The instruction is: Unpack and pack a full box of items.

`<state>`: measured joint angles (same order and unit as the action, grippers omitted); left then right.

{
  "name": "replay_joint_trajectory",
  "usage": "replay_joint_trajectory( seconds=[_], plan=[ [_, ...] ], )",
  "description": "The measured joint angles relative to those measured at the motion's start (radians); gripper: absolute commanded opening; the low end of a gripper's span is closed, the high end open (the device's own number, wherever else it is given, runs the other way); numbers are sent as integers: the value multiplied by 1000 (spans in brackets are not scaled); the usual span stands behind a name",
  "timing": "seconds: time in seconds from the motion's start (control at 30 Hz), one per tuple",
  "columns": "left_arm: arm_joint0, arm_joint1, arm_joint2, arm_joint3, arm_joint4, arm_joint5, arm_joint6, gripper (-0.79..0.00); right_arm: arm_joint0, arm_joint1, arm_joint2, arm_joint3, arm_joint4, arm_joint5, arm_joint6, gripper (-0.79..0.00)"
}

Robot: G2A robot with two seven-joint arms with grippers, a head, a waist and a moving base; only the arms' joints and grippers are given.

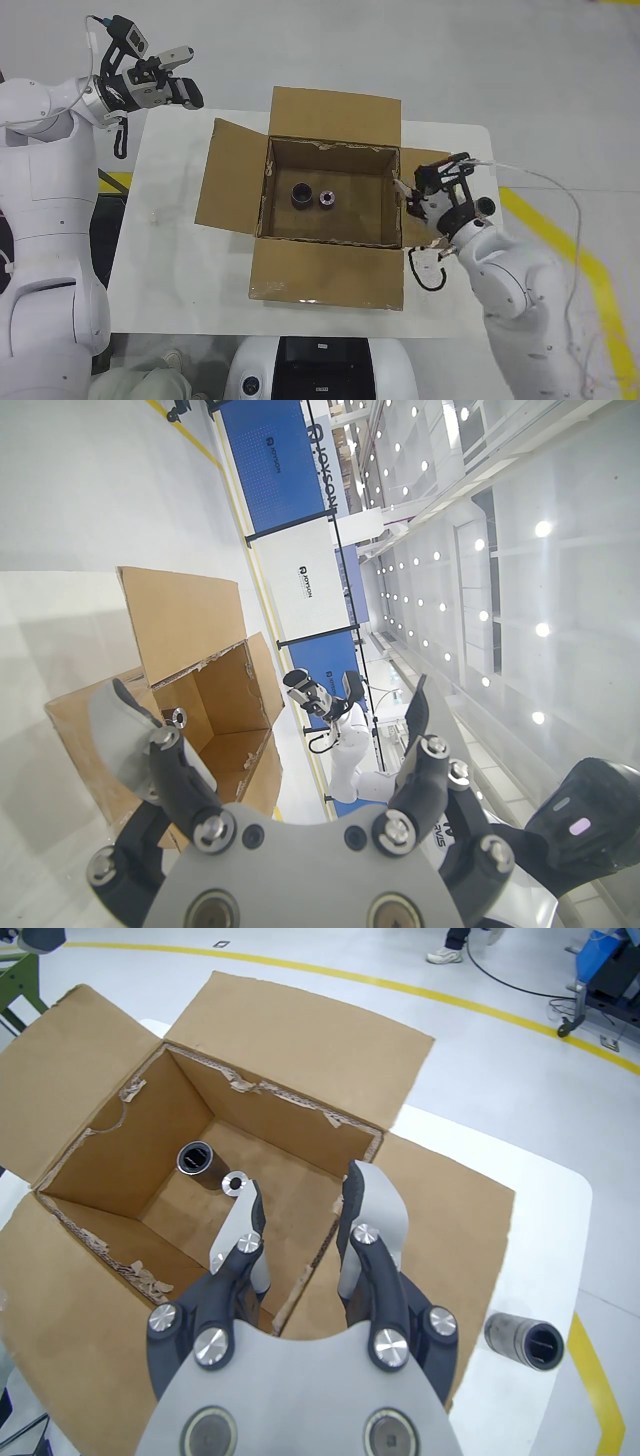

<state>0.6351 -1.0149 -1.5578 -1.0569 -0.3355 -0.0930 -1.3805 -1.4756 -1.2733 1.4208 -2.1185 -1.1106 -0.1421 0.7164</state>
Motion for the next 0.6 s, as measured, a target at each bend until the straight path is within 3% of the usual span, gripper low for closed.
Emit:
replay_joint_trajectory(
  seconds=[0.6],
  plan=[
    [0, 0, 0, 0, 0, 0, 0, 0, -100, 24, 252, 83, 8, 60, -9, -428]
  ],
)
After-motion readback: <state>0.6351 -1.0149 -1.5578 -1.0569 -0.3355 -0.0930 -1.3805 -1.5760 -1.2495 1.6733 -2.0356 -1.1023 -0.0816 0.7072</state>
